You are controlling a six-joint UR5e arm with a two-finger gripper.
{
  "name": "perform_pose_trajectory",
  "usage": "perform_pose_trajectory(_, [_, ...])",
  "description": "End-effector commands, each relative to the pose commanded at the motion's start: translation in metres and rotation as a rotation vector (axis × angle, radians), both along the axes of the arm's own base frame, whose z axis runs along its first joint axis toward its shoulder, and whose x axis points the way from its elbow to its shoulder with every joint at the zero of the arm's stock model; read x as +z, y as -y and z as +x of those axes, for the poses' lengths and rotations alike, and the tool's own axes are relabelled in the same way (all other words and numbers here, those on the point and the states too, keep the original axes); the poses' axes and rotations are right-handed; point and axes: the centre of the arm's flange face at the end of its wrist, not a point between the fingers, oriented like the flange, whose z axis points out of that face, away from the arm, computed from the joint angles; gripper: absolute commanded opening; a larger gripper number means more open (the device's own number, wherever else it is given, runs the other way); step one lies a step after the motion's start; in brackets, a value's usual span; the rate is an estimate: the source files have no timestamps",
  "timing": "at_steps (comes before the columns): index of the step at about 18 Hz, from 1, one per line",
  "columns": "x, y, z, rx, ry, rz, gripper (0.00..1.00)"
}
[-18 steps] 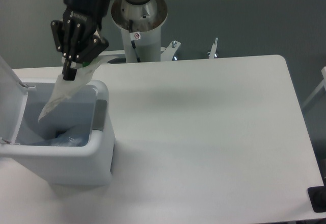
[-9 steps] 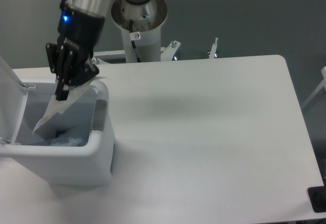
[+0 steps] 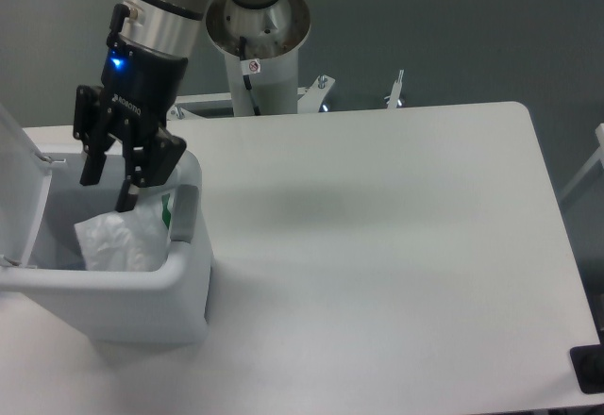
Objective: Place the trash in the trash can
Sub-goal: 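Open the gripper to drop the bag into the bin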
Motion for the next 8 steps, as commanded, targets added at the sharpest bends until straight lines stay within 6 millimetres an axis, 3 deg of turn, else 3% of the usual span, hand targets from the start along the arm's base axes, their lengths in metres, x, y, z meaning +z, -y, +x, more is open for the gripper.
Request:
perform_pose_trajectory(1, [0.005,0.025,-0.036,0.082,-0.007,0.006,1.0])
perform_pose_trajectory(2, [0.009,0.038,-0.054,0.115,-0.027,0.01,1.0])
perform_pose_trajectory(5, [0.031,0.049,-0.063,0.099,-0.121,0.022,1.0])
perform_pose_trajectory(8, [0.034,0.052,-0.057,0.049,-0.185,0.015,1.0])
